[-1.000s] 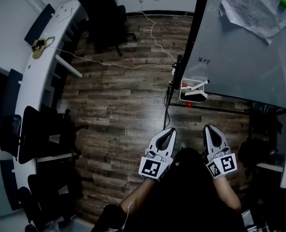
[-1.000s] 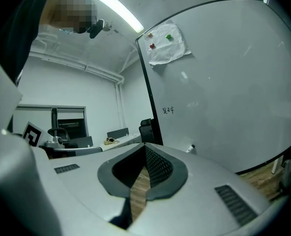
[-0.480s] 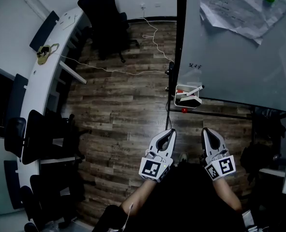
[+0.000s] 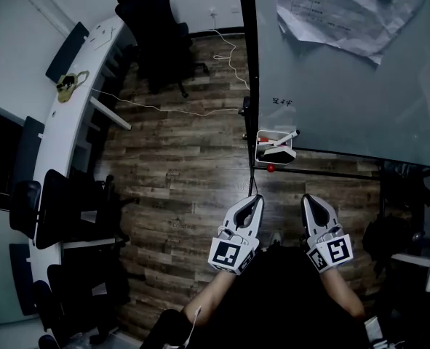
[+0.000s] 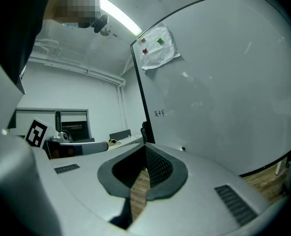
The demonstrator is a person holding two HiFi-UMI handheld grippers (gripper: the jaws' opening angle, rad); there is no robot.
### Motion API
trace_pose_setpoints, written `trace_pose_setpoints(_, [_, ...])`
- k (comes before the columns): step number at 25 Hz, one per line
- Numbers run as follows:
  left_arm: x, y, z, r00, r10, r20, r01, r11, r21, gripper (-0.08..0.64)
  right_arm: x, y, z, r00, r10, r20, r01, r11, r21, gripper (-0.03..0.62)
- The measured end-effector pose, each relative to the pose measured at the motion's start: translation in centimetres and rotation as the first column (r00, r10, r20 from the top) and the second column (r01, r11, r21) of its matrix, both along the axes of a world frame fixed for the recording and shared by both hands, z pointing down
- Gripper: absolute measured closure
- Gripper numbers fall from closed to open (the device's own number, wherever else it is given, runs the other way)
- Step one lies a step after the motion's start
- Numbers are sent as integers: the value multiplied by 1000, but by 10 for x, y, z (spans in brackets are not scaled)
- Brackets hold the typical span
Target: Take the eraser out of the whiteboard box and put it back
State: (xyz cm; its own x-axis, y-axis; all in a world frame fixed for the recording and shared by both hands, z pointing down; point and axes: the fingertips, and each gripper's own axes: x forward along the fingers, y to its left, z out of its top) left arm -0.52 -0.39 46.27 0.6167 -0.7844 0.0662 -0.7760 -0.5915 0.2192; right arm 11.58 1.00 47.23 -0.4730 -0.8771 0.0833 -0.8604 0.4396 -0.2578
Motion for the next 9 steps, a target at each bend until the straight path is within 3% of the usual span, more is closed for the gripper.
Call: trace_pose_setpoints(9, [9,4,2,1000,-1,14,1,1000,-3,554,12,2,4,1000,0,4,0,1000,-9,578])
